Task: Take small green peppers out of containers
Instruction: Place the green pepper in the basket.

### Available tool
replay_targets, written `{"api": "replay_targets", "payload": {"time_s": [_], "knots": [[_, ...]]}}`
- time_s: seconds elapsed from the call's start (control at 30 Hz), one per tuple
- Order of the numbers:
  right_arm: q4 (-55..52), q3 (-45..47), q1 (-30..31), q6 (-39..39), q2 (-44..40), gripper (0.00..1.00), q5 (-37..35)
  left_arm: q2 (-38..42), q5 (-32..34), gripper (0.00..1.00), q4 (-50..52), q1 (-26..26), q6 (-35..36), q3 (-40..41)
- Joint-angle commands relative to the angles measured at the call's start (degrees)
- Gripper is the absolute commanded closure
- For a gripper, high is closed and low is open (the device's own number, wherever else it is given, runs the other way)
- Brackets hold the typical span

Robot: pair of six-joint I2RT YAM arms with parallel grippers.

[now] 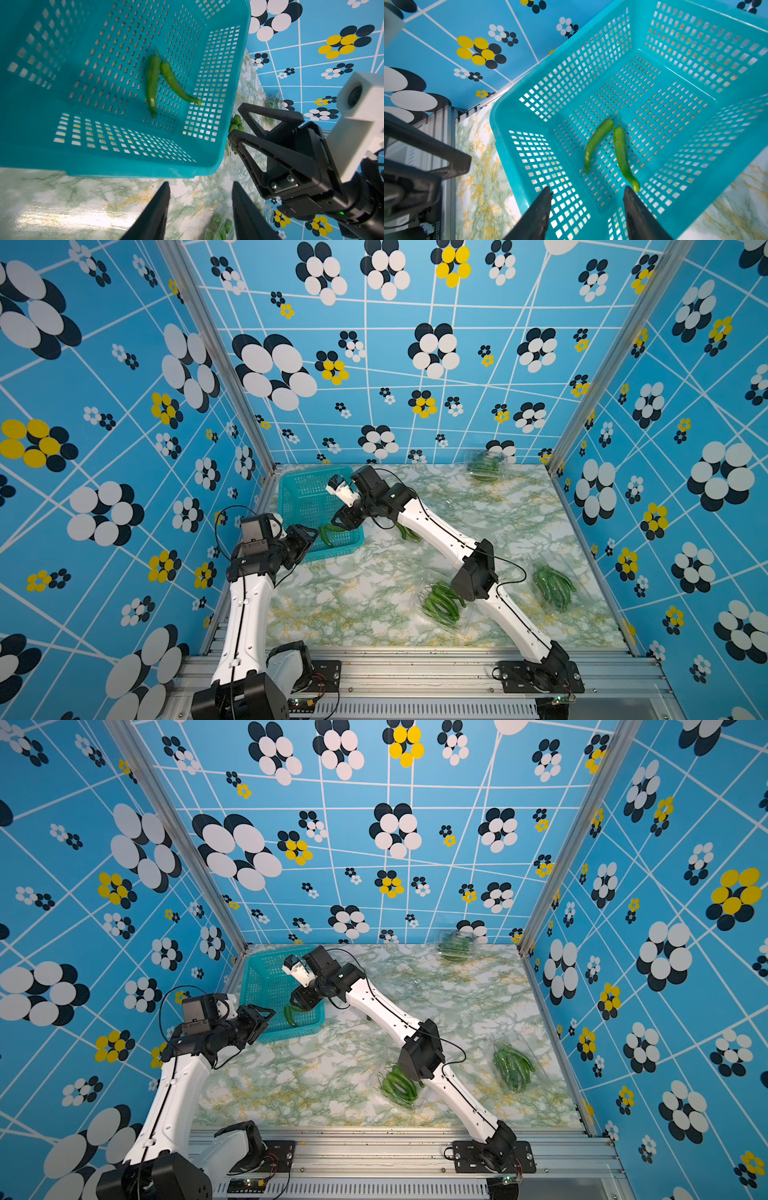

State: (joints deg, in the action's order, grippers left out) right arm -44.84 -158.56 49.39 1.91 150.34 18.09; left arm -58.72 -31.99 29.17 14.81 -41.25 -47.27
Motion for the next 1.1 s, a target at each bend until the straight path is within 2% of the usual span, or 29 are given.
{"api": "replay_targets", "payload": {"time_s": [0.0, 0.17, 0.3, 0.4, 0.6, 0.83, 1.07], "knots": [[0.51, -1.22, -1.11, 0.47, -1.70, 0.41, -0.89, -0.34, 1.38, 0.49, 1.68, -1.97, 1.03, -1.42], [-0.57, -0.02, -2.39, 1.34, -4.48, 0.41, -5.47, -3.42, 5.31, 0.48, 1.88, -9.23, 0.83, -4.23], [-0.24, 6.62, -6.67, -0.80, -10.33, 0.41, -9.25, -9.33, 9.33, 0.48, -0.15, -18.36, 0.09, -8.18], [-0.99, 13.30, -10.45, -1.37, -15.31, 0.42, -11.53, -15.28, 12.44, 0.48, -1.25, -25.67, -0.70, -12.99], [4.88, 34.74, -17.22, -3.30, -27.26, 0.41, -15.47, -31.83, 14.96, 0.48, -3.88, -37.30, -1.61, -25.42], [10.21, 51.93, -24.32, -6.59, -34.95, 0.41, -15.60, -49.69, 14.95, 0.49, -6.87, -43.35, -2.98, -38.70], [12.18, 58.56, -28.01, -6.92, -37.84, 0.41, -14.99, -58.25, 15.03, 0.50, -5.80, -45.28, -3.70, -45.84]]}}
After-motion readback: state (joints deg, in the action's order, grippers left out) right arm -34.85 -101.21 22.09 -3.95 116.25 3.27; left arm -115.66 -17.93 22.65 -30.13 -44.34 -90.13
